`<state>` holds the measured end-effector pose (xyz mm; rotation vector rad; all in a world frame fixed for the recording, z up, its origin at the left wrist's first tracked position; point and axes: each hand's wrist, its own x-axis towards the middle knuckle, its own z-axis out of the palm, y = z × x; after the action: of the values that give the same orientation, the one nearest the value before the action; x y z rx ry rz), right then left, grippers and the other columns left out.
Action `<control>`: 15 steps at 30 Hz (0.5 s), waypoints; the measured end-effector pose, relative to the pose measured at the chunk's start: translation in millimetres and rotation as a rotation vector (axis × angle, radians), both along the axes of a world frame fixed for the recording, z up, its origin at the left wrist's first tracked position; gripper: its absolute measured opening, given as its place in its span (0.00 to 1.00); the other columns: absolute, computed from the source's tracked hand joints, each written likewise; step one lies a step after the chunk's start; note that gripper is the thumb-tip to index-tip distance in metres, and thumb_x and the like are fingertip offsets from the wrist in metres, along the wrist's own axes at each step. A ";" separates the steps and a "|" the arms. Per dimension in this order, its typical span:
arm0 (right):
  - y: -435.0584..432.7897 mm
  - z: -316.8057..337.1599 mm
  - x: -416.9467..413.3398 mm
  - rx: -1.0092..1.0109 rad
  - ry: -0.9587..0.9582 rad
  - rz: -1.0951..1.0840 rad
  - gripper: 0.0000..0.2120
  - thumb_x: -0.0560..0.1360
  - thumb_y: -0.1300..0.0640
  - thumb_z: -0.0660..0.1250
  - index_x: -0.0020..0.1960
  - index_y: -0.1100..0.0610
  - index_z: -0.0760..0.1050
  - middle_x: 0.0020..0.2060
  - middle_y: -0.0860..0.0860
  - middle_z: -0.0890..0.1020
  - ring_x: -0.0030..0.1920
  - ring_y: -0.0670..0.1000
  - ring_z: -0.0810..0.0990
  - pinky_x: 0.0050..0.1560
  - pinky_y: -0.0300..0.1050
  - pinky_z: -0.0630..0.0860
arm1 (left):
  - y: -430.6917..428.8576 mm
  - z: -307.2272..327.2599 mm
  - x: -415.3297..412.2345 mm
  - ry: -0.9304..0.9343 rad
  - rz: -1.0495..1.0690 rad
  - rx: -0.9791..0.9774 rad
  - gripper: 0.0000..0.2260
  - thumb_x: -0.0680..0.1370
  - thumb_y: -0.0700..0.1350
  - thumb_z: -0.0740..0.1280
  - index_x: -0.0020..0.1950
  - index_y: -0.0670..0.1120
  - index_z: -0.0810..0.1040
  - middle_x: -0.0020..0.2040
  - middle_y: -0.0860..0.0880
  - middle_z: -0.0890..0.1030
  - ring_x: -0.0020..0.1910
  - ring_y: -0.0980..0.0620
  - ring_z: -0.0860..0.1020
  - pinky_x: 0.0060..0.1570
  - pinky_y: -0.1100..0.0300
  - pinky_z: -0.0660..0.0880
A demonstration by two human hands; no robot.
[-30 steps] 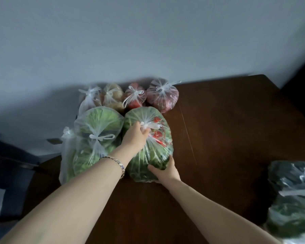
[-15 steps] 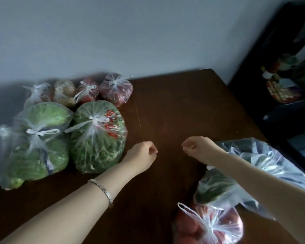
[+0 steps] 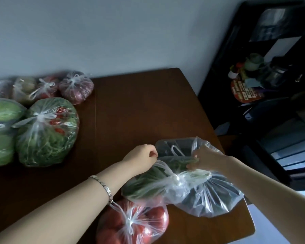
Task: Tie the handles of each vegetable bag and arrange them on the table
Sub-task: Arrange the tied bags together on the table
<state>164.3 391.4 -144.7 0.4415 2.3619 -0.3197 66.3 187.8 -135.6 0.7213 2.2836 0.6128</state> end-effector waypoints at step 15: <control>17.9 8.6 -9.2 -0.673 0.357 -0.609 0.23 0.78 0.43 0.56 0.56 0.62 0.76 0.40 0.54 0.81 0.34 0.47 0.77 0.35 0.38 0.75 | -4.8 13.4 8.6 0.303 0.250 0.036 0.07 0.78 0.45 0.58 0.52 0.45 0.73 0.44 0.43 0.79 0.47 0.42 0.78 0.39 0.58 0.67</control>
<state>155.0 409.3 -136.1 0.8021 2.2032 -1.5204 74.9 183.1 -122.2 0.5806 2.6763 0.7001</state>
